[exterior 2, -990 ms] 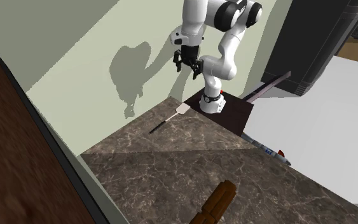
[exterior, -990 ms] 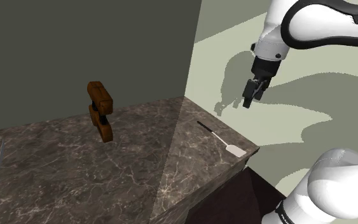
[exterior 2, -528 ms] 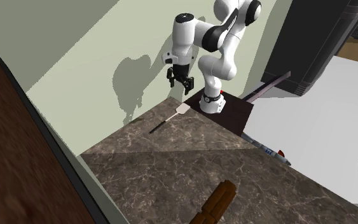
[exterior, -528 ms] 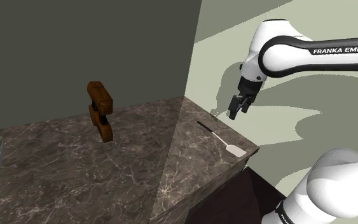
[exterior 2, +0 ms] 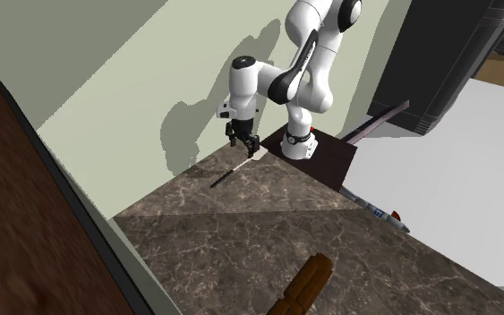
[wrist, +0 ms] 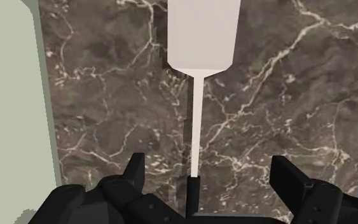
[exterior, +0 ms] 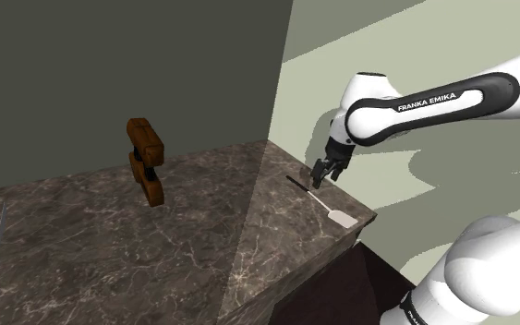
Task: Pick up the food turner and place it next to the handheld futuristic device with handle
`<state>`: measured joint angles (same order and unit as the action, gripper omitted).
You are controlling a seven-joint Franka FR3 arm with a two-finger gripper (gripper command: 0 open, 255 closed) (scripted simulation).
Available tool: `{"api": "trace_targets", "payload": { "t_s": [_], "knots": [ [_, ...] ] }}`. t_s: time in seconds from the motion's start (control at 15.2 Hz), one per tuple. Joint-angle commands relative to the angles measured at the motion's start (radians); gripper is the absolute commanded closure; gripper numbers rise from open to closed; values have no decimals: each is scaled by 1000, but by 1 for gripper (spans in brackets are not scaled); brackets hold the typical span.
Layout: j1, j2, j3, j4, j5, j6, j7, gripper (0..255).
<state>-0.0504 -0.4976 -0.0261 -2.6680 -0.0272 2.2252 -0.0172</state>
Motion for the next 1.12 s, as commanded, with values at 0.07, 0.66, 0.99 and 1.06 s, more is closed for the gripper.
{"api": "trace_targets", "payload": {
  "t_s": [0.07,0.66,0.99,1.06],
  "knots": [
    [-2,77,-11,-14,10,103,-2,0],
    [-1,154,-13,-49,11,215,-3,0],
    [-1,153,-13,-49,11,215,-3,0],
    [-1,153,-13,-49,11,215,-3,255]
  ]
}}
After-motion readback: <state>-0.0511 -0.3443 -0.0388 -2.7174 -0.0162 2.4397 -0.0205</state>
